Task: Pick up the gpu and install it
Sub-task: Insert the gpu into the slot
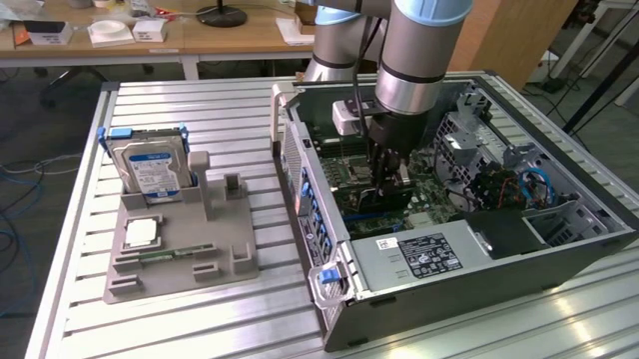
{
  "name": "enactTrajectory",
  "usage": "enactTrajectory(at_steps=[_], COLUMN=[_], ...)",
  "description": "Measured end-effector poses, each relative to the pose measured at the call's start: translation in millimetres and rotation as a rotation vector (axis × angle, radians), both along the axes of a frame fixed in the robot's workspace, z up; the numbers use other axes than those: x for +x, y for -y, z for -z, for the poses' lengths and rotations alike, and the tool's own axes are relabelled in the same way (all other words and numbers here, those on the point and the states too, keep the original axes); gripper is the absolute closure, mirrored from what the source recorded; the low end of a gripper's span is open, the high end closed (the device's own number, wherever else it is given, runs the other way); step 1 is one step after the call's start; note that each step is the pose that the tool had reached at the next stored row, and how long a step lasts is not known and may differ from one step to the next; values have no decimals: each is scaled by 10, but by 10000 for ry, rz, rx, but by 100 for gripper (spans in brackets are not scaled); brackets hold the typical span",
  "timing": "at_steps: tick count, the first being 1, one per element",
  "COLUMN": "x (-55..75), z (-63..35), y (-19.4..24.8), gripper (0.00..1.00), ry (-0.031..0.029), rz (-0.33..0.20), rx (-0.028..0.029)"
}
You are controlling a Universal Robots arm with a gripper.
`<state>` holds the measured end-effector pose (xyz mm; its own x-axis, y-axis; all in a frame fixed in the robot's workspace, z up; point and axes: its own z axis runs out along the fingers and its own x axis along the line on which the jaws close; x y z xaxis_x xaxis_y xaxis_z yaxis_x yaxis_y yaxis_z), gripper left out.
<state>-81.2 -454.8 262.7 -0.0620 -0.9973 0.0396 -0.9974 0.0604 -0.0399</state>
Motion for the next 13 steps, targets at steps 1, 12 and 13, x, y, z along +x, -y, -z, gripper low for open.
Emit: enactTrajectory(at_steps=[1,12,13], x=[0,0,0], z=[0,8,8], y=[0,-1,-1], gripper=[74,74,74], ry=[0,0,0], rz=[-1,-33,-57], rx=[0,1,0])
